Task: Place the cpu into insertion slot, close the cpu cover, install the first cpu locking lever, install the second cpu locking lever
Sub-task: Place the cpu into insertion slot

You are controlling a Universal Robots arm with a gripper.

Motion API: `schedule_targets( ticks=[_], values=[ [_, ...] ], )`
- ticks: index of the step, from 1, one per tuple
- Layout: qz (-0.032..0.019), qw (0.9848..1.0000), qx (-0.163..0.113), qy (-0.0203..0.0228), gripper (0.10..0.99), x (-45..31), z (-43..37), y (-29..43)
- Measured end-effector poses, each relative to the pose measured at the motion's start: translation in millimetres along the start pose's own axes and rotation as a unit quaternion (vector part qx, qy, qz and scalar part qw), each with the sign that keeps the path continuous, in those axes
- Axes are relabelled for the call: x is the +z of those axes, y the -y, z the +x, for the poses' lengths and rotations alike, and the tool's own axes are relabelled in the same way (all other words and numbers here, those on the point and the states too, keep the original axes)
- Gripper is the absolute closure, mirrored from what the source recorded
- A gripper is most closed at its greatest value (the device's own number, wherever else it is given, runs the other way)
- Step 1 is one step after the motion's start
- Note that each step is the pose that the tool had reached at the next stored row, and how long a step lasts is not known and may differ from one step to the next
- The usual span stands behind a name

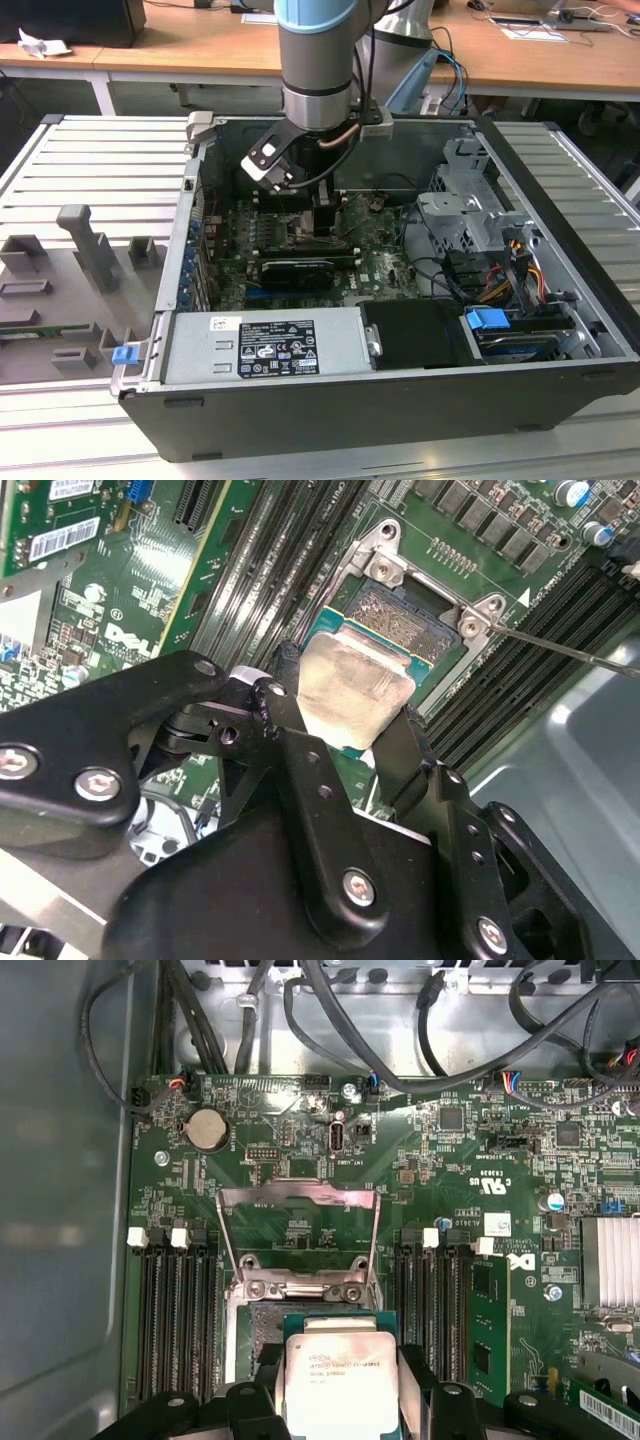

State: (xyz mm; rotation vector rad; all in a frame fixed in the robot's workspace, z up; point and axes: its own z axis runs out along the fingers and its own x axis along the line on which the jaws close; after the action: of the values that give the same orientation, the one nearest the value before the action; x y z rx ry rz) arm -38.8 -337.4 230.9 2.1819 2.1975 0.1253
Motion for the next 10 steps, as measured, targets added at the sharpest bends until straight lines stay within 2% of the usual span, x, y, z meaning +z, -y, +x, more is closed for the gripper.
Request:
schedule_targets(
  ticks=[10],
  values=[
    [-0.0002, 1.0, 0.0, 0.0, 0.549, 1.0, 0.0, 3.4]
  ],
)
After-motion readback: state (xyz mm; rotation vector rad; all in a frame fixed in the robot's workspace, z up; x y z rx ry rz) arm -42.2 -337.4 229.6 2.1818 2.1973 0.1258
